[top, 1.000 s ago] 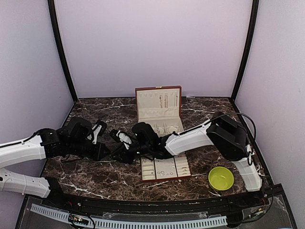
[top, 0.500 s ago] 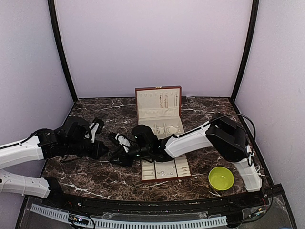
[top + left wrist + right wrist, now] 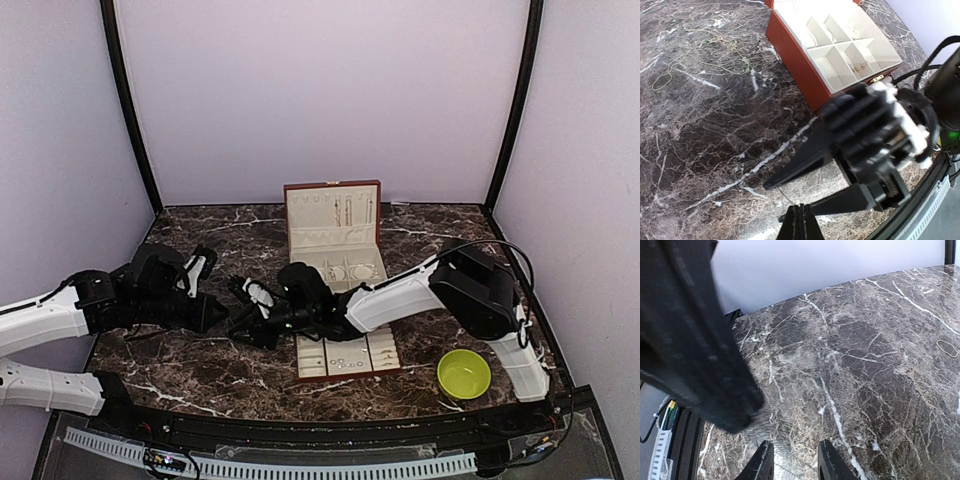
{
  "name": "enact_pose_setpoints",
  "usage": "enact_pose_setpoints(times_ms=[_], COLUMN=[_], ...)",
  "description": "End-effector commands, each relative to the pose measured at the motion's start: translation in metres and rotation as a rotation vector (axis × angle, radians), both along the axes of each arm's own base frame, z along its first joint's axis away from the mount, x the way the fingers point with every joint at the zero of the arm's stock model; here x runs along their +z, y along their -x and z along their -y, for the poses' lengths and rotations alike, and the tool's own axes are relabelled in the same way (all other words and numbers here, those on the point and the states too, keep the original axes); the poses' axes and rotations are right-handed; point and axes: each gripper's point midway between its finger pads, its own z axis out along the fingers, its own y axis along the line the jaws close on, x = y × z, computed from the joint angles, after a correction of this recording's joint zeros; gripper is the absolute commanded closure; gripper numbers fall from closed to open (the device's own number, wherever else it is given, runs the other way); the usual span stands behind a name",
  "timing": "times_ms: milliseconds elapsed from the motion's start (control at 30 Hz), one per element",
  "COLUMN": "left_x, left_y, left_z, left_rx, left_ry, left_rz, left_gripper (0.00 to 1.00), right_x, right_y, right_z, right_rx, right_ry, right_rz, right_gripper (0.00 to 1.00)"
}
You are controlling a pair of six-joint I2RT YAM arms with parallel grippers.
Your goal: Organize the mixed jewelry
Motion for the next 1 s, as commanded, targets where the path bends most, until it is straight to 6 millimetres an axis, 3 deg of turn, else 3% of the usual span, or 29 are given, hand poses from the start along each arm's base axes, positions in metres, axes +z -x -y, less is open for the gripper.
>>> enact_pose_setpoints(times_ms=[0, 367, 533, 667, 833, 967], left_x=[0.010, 0.013, 0.014, 0.018, 0.033, 0.057], left_y=[0.004, 0.006, 0.005, 0.003, 0.000, -0.010], left_z=[0.008, 0.010, 0.008, 0.008, 0.009, 0.009], left_rx=[-0.029, -0.038, -0.028, -0.030, -0.045, -0.042], left_ry=[0.059, 0.081, 0.080, 0.083, 0.095, 0.087], left_rz=[0.012, 0.015, 0.025, 0.044, 0.100, 0.183], left_gripper=[1.00, 1.00, 1.00, 0.98, 0.56, 0.40], right_x=[0.010, 0.024, 0.045, 0.069, 0.105, 0.131], right_y=[-0.012, -0.028, -0.033, -0.049, -0.071, -0.082], right_z=[-0.010, -0.014, -0.004, 0.009, 0.028, 0.043], right_rx=[-0.047, -0.097, -0.143, -0.214, -0.282, -0.333], right_ry=[-0.055, -0.099, -0.148, -0.178, -0.214, -0.218], right_rz=[0.037, 0.069, 0.091, 0.109, 0.133, 0.187], right_gripper=[0.69, 0.71, 0.97, 1.00, 1.00, 1.00])
